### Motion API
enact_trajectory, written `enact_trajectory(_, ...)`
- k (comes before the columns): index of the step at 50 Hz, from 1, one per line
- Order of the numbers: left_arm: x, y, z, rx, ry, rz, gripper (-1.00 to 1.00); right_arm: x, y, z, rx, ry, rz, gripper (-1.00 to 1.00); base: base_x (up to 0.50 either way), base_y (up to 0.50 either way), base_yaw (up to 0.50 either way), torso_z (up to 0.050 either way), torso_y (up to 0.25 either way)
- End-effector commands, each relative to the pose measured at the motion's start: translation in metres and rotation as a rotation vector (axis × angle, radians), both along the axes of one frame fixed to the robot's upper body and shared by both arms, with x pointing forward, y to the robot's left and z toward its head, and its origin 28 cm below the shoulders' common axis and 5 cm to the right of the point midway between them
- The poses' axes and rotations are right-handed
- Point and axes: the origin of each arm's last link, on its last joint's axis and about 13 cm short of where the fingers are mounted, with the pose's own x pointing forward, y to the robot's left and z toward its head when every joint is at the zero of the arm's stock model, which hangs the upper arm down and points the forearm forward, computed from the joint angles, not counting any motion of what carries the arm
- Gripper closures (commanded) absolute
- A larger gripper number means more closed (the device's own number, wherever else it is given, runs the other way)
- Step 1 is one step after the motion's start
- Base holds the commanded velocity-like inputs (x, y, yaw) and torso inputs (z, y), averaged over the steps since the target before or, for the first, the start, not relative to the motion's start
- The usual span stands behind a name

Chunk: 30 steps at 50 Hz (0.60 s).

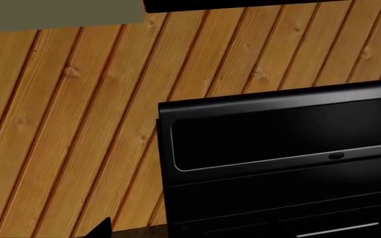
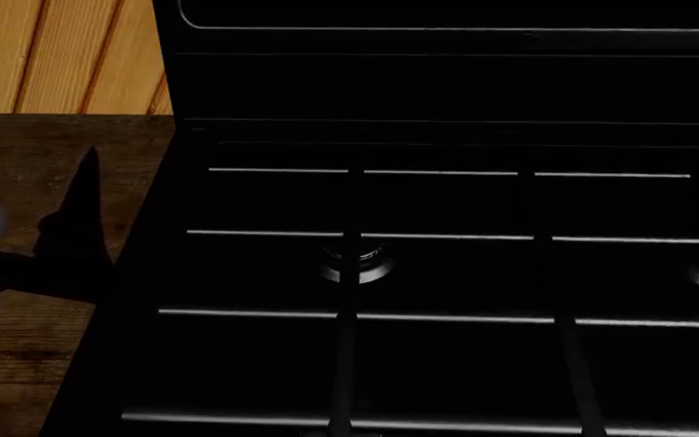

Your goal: Pick the potato from the counter and place it in the microwave.

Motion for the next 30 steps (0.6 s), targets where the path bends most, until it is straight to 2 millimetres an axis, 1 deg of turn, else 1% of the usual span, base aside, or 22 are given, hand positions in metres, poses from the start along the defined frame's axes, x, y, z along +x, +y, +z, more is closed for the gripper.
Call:
enact_trajectory(1, 0.000, 0.001, 0.002, -0.019, -0.013, -0.003, -1.00, 0.024, 0.010, 0.030, -0.023, 0.029, 0.031, 1.00, 0.00, 0.00, 0.00, 0.000, 0.000)
enact_trajectory(10, 0.000, 0.002, 0.002, -0.019, -0.016, -0.001, -1.00, 0.028, 0.013, 0.051, -0.044, 0.017, -0.011, 1.00, 0.00, 0.00, 0.00, 0.000, 0.000)
enact_trajectory(30, -0.002, 0.003, 0.005, -0.024, -0.027, -0.005, -1.00, 0.051, 0.004, 0.093, -0.058, 0.052, -0.125, 1.00, 0.00, 0.00, 0.00, 0.000, 0.000)
